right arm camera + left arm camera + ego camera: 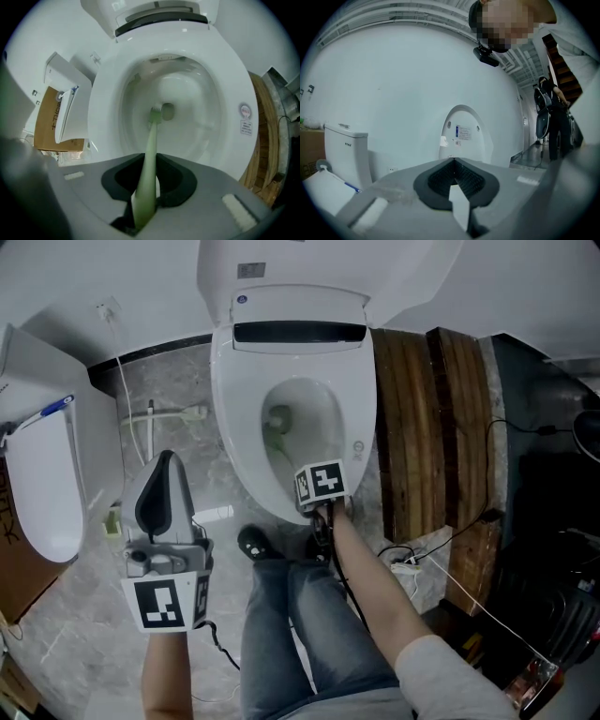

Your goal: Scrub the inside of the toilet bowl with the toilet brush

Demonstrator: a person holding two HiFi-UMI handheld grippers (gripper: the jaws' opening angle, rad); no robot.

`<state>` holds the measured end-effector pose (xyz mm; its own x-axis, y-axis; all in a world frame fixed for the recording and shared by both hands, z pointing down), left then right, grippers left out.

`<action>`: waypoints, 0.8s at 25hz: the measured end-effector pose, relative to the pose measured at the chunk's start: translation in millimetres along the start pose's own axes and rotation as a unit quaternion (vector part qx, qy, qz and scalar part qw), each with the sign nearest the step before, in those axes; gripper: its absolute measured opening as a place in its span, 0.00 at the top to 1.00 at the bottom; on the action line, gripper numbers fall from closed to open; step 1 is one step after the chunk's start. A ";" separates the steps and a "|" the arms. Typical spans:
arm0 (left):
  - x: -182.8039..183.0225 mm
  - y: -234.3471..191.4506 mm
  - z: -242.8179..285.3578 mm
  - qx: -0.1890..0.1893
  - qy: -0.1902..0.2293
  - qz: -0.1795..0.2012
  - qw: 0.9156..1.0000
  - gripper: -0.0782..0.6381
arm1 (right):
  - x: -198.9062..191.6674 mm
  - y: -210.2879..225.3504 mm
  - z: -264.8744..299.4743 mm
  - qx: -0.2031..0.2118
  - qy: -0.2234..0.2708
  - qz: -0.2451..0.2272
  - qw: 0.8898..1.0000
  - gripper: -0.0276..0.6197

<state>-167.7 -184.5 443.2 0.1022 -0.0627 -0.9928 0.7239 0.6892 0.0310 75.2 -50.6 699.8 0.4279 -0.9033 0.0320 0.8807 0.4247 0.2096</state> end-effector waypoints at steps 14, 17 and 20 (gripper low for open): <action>24.5 59.4 -2.2 -0.017 -0.007 -0.002 1.000 0.89 | -29.7 24.1 -61.5 -0.008 0.101 -0.039 0.994 0.84; 32.0 72.4 -6.5 -0.015 -0.001 -0.001 1.000 0.89 | -34.5 27.5 -78.5 -0.006 0.126 -0.052 0.991 0.84; 40.7 84.6 -13.1 -0.004 -0.004 0.006 1.000 0.89 | -42.3 32.1 -95.7 -0.005 0.142 -0.068 0.988 0.84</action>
<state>-111.2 -119.3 403.8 0.1157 -0.0608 -0.9914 0.7173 0.6955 0.0411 104.7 7.2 611.7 0.3442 -0.8991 -0.2705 0.9353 0.3031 0.1828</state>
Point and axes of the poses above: the fingertips, and each gripper's own axes: z forward along the fingers, y to its right, x out of its top, the point moved 8 cm from there along -z, backward along the fingers, and after that the axes turned 7 degrees about z, right-handed, at the moved point
